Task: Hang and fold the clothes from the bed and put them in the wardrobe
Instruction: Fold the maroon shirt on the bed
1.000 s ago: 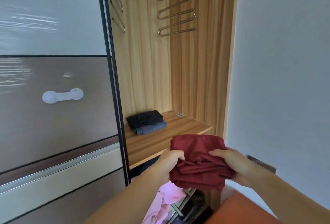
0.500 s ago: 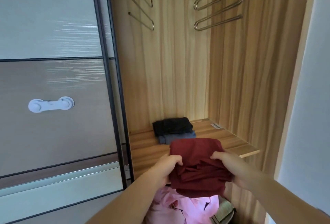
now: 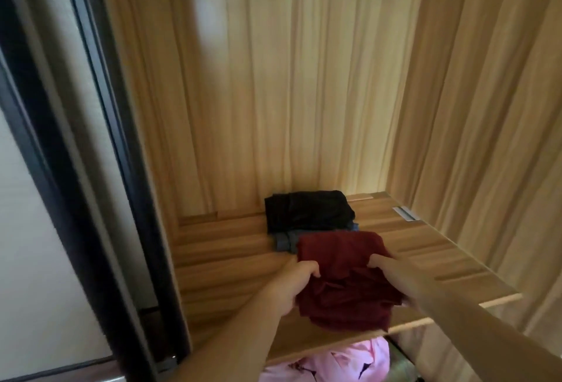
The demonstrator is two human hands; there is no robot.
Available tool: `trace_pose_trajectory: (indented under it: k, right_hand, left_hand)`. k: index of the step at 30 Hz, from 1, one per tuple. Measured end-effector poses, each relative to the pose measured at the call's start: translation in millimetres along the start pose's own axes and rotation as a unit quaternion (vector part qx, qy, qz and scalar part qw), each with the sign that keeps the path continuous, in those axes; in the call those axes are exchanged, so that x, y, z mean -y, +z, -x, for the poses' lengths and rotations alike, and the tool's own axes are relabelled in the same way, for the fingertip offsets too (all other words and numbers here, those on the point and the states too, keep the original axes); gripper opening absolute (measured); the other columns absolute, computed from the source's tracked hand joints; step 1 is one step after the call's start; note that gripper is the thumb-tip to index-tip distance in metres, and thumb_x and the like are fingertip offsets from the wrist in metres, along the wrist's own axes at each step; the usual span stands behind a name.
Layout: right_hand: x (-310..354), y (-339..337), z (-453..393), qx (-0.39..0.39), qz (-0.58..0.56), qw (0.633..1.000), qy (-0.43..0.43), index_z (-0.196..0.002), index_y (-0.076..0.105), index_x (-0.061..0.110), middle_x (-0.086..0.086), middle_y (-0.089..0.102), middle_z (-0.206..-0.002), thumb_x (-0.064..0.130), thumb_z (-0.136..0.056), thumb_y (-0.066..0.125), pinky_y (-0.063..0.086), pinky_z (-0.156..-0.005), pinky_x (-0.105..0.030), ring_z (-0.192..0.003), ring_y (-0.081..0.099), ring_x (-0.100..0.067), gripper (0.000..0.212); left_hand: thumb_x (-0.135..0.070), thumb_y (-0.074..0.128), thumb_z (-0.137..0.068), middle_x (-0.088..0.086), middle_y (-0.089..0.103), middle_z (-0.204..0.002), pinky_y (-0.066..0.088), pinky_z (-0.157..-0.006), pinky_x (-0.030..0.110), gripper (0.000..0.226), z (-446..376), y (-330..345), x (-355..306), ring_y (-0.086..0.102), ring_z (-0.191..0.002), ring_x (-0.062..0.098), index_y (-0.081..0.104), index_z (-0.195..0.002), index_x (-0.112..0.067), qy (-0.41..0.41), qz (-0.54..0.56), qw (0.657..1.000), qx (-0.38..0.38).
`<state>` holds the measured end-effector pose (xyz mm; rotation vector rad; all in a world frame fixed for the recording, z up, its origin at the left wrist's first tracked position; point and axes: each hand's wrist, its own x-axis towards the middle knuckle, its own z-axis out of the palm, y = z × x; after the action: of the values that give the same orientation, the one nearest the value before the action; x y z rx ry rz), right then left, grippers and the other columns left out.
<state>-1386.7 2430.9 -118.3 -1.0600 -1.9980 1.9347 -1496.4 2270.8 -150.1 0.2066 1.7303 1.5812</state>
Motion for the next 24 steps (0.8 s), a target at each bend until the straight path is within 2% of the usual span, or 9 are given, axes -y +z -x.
trace_pose_trajectory:
  k: [3, 7, 9, 11, 12, 14, 16, 18, 24]
  right_hand:
    - [14, 7, -47, 0.027, 0.031, 0.999, -0.017, -0.115, 0.062, 0.008, -0.014, 0.068, -0.094, 0.018, -0.091, 0.057, 0.054, -0.072, -0.034, -0.086, 0.066, -0.029, 0.027]
    - [39, 7, -120, 0.057, 0.039, 0.996, -0.056, -0.118, 0.056, 0.012, -0.008, 0.064, -0.096, 0.016, -0.093, 0.052, 0.048, -0.064, -0.029, -0.084, 0.062, -0.022, 0.026]
    - [51, 7, -160, 0.062, 0.033, 0.995, -0.077, -0.118, 0.056, 0.013, -0.006, 0.063, -0.098, 0.017, -0.092, 0.054, 0.048, -0.068, -0.03, -0.087, 0.061, -0.021, 0.027]
    - [62, 9, -197, 0.052, 0.023, 0.993, -0.108, -0.117, 0.058, 0.015, 0.0, 0.063, -0.097, 0.017, -0.09, 0.058, 0.047, -0.071, -0.029, -0.087, 0.06, -0.016, 0.027]
    - [67, 11, -214, 0.045, 0.01, 0.991, -0.127, -0.116, 0.058, 0.018, 0.004, 0.062, -0.095, 0.016, -0.09, 0.059, 0.047, -0.07, -0.026, -0.085, 0.059, -0.012, 0.027]
    - [74, 16, -245, 0.037, -0.014, 0.988, -0.151, -0.122, 0.057, 0.022, 0.005, 0.063, -0.099, 0.015, -0.088, 0.065, 0.049, -0.076, -0.026, -0.089, 0.061, -0.013, 0.036]
    - [77, 20, -272, 0.024, -0.032, 0.985, -0.167, -0.13, 0.057, 0.019, -0.001, 0.065, -0.11, 0.015, -0.086, 0.069, 0.049, -0.078, -0.025, -0.095, 0.063, -0.016, 0.046]
    - [79, 25, -294, 0.007, -0.038, 0.983, -0.178, -0.131, 0.058, 0.016, -0.003, 0.065, -0.11, 0.013, -0.086, 0.07, 0.048, -0.073, -0.02, -0.093, 0.063, -0.016, 0.047]
    - [61, 30, -325, 0.007, 0.047, 0.982, -0.182, -0.117, 0.065, 0.018, 0.004, 0.065, -0.096, 0.016, -0.086, 0.07, 0.047, -0.074, -0.023, -0.084, 0.061, -0.007, 0.031]
  left_hand:
    - [-0.018, 0.053, -0.052, 0.013, 0.069, -0.113, 0.05, -0.095, 0.046, 0.055, -50, -6, -15, 0.064, -0.103, 0.035, 0.068, -0.104, -0.016, 0.0, -0.013, 0.999, -0.035]
    - [-0.01, 0.046, -0.071, 0.011, 0.066, -0.113, 0.051, -0.094, 0.046, 0.045, -99, -8, -49, 0.063, -0.103, 0.034, 0.063, -0.111, -0.023, 0.024, 0.009, 0.996, -0.082]
    - [-0.01, 0.045, -0.073, 0.012, 0.066, -0.113, 0.052, -0.091, 0.045, 0.042, -129, -11, -67, 0.063, -0.102, 0.034, 0.062, -0.109, -0.023, 0.045, 0.025, 0.992, -0.113]
    - [-0.01, 0.045, -0.07, 0.012, 0.067, -0.106, 0.056, -0.08, 0.042, 0.038, -158, -14, -84, 0.065, -0.092, 0.033, 0.061, -0.102, -0.02, 0.062, 0.047, 0.988, -0.135]
    - [-0.008, 0.044, -0.072, 0.011, 0.067, -0.098, 0.055, -0.069, 0.036, 0.036, -172, -16, -93, 0.064, -0.082, 0.03, 0.06, -0.101, -0.018, 0.067, 0.061, 0.985, -0.144]
    - [-0.003, 0.042, -0.077, 0.01, 0.067, -0.09, 0.055, -0.057, 0.032, 0.039, -198, -19, -107, 0.064, -0.073, 0.027, 0.059, -0.109, -0.017, 0.076, 0.084, 0.981, -0.161]
    - [-0.004, 0.046, -0.077, 0.013, 0.07, -0.101, 0.06, -0.07, 0.047, 0.047, -224, -25, -112, 0.068, -0.086, 0.032, 0.058, -0.119, -0.021, 0.092, 0.099, 0.976, -0.171]
    - [-0.002, 0.048, -0.082, 0.013, 0.069, -0.109, 0.056, -0.083, 0.056, 0.045, -246, -29, -111, 0.068, -0.097, 0.035, 0.058, -0.122, -0.023, 0.1, 0.094, 0.974, -0.18]
    - [0.001, 0.057, -0.089, 0.012, 0.067, -0.115, 0.056, -0.088, 0.05, 0.047, -275, -40, -85, 0.067, -0.101, 0.031, 0.052, -0.132, -0.017, 0.076, 0.052, 0.977, -0.191]
